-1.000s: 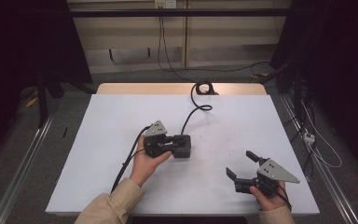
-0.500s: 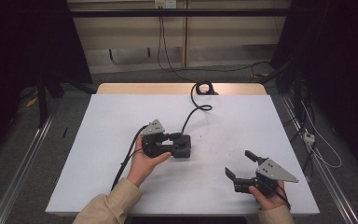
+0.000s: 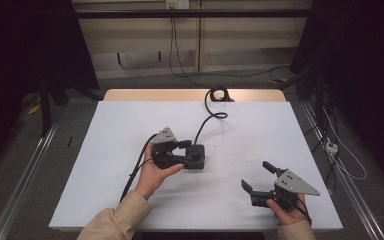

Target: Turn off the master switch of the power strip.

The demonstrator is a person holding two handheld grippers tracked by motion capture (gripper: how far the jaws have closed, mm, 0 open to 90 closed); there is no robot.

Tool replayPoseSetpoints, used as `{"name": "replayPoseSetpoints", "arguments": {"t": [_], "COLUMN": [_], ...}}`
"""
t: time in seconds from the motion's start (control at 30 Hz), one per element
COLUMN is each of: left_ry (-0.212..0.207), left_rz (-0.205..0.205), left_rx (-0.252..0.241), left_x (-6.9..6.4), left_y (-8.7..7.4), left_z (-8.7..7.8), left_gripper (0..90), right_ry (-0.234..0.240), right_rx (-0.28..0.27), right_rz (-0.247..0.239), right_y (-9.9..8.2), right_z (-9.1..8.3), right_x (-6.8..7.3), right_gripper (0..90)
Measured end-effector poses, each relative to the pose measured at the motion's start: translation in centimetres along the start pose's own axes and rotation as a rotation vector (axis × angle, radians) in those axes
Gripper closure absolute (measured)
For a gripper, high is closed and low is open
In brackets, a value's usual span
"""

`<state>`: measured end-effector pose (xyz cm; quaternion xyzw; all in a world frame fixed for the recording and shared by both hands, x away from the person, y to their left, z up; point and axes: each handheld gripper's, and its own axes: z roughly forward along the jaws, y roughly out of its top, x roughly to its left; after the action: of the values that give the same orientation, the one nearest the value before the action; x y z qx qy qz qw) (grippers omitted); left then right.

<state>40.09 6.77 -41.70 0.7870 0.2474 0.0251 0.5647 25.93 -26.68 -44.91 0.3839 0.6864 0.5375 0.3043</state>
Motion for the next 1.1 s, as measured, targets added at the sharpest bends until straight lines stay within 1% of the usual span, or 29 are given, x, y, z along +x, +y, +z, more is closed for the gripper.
{"name": "replayPoseSetpoints", "arguments": {"t": [0.13,0.27,0.5,0.6,0.73,1.1], "left_ry": [0.000,-0.013,-0.024,-0.026,-0.021,-0.020], "left_rz": [-0.010,-0.021,-0.007,-0.012,-0.010,0.005], "left_rx": [0.009,0.008,0.004,-0.004,-0.002,0.006], "left_x": [0.0,0.0,0.1,0.2,0.2,0.3], "left_y": [0.0,0.0,0.1,0.1,0.1,-0.2], "left_z": [-0.1,-0.3,-1.0,-1.4,-1.8,-2.5], "left_gripper": [24.0,19.0,12.9,12.4,12.0,11.4], "right_ry": [0.002,0.008,0.018,0.019,0.020,0.020], "right_rx": [0.002,0.001,0.004,0.005,0.003,0.002], "right_rz": [0.000,-0.001,-0.009,-0.011,-0.010,-0.011], "right_y": [0.0,0.0,0.1,0.1,0.1,0.1], "right_z": [0.0,0.2,0.4,0.5,0.6,0.5], "right_x": [0.0,0.1,0.2,0.2,0.2,0.2], "right_gripper": [5.3,5.3,5.3,5.3,5.3,5.3]}}
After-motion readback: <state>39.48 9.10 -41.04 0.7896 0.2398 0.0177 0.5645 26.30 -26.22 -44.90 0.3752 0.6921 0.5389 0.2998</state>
